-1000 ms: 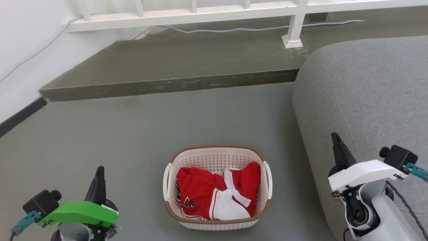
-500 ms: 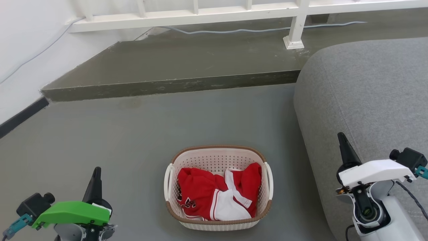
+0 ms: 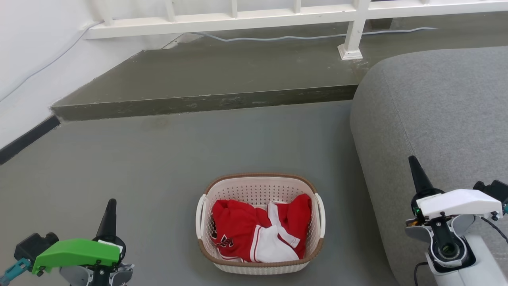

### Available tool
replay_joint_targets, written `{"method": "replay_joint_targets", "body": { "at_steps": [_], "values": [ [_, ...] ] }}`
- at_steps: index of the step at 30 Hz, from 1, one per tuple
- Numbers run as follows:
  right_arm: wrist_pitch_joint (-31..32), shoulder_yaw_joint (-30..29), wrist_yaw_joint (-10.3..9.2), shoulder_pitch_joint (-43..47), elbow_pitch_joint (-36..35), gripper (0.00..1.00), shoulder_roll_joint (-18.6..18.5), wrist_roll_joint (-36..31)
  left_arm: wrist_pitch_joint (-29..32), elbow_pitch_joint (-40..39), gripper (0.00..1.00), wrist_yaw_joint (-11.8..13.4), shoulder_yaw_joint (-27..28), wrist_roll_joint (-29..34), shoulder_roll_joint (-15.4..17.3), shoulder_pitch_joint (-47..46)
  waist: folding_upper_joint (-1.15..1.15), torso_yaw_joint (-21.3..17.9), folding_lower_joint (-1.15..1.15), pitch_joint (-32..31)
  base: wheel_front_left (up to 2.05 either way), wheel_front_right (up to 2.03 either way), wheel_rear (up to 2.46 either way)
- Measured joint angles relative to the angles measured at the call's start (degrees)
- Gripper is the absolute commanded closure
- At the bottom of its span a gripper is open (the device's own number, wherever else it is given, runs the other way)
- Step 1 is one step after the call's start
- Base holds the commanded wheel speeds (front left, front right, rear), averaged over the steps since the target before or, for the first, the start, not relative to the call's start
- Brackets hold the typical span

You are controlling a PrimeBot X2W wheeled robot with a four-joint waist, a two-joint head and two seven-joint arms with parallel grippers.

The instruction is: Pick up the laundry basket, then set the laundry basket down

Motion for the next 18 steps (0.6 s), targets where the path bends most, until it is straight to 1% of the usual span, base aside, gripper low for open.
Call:
{"method": "replay_joint_targets", "body": {
  "at_steps": [12,18],
  "values": [
    [1.8,-2.5,1.11,0.0,0.0,1.00,0.4,6.9,1.8,-0.1,1.00,-0.2,1.3,-6.3,-0.1,-0.1,0.00,0.2,0.00,-0.2,0.00,0.00,0.00],
    [3.0,-4.0,1.99,0.0,0.0,1.00,0.8,10.6,2.9,-0.2,1.00,-0.2,1.9,-9.4,-0.1,-0.2,0.00,0.4,0.00,-0.3,0.00,0.00,0.00]
  ]
}}
